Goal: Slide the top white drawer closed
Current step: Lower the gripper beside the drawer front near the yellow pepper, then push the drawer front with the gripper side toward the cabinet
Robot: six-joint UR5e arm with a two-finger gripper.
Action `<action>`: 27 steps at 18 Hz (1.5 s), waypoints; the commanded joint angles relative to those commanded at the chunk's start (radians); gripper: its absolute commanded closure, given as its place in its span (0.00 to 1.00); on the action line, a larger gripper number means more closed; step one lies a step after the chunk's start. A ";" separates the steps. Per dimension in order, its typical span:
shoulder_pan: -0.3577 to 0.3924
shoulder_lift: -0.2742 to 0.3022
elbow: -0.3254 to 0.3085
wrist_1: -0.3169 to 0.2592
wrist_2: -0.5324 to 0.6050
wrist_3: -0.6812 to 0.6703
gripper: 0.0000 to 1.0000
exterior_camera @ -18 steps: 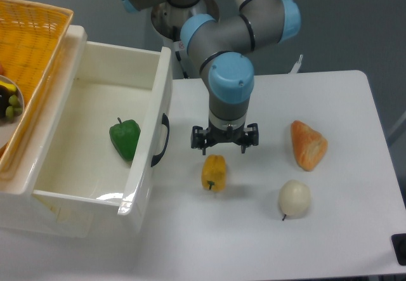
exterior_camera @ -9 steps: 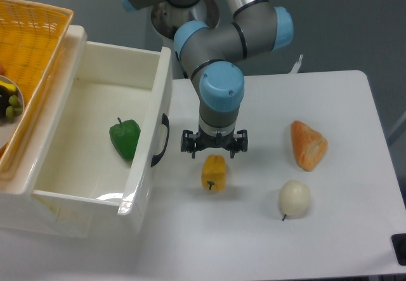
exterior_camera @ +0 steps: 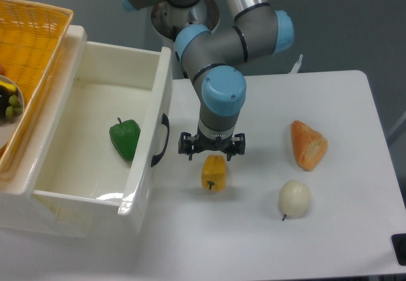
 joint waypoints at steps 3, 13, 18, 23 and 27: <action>0.000 -0.002 -0.006 0.000 0.000 0.000 0.00; -0.006 -0.003 -0.017 -0.002 -0.002 0.000 0.00; -0.018 -0.002 -0.017 -0.002 0.000 -0.002 0.00; -0.020 0.005 -0.015 -0.017 -0.002 -0.002 0.00; -0.031 0.008 -0.015 -0.018 0.000 -0.003 0.00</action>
